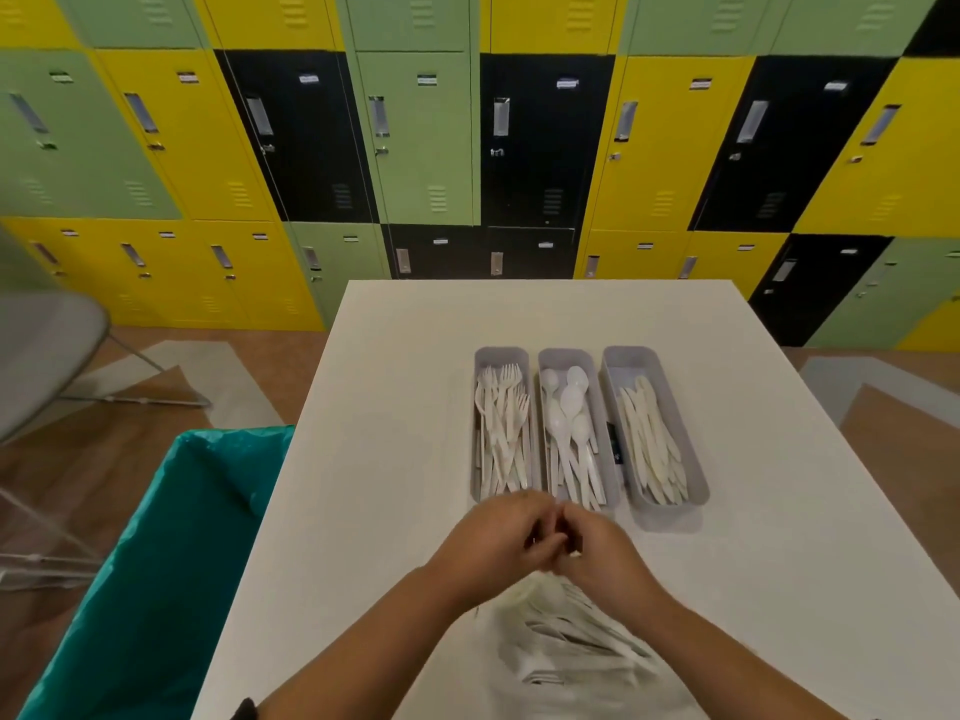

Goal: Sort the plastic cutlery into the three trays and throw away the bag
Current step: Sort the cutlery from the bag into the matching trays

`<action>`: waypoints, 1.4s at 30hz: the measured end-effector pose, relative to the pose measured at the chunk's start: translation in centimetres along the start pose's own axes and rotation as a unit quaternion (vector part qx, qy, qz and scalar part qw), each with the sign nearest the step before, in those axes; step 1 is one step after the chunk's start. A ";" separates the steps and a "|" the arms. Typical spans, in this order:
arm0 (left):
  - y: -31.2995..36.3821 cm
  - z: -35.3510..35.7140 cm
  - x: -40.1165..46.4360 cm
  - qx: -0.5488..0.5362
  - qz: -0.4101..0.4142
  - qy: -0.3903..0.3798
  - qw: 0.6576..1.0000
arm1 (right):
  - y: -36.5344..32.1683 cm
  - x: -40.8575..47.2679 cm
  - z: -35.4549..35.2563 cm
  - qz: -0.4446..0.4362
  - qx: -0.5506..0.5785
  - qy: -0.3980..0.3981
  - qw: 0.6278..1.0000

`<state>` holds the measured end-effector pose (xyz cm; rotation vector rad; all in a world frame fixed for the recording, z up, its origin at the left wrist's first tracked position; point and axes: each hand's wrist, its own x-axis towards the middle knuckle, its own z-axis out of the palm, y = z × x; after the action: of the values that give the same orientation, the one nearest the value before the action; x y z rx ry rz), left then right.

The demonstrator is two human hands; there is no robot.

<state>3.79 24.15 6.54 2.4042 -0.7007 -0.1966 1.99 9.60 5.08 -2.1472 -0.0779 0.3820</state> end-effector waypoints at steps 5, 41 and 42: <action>-0.4 2.5 -2.6 0.091 -0.007 -0.151 0.984 | 2.9 -2.4 1.4 0.003 -0.146 -0.080 0.986; -5.2 3.6 -5.3 0.110 -0.120 -0.308 0.937 | 6.1 -3.4 2.0 -0.002 -0.232 -0.195 0.953; -5.4 3.6 -5.2 0.091 -0.129 -0.298 0.941 | 6.0 -3.5 1.6 0.005 -0.213 -0.200 0.957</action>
<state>0.67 28.67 0.28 2.6210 -0.6753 -1.0432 -2.30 6.72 0.21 -2.4577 -0.4124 0.8671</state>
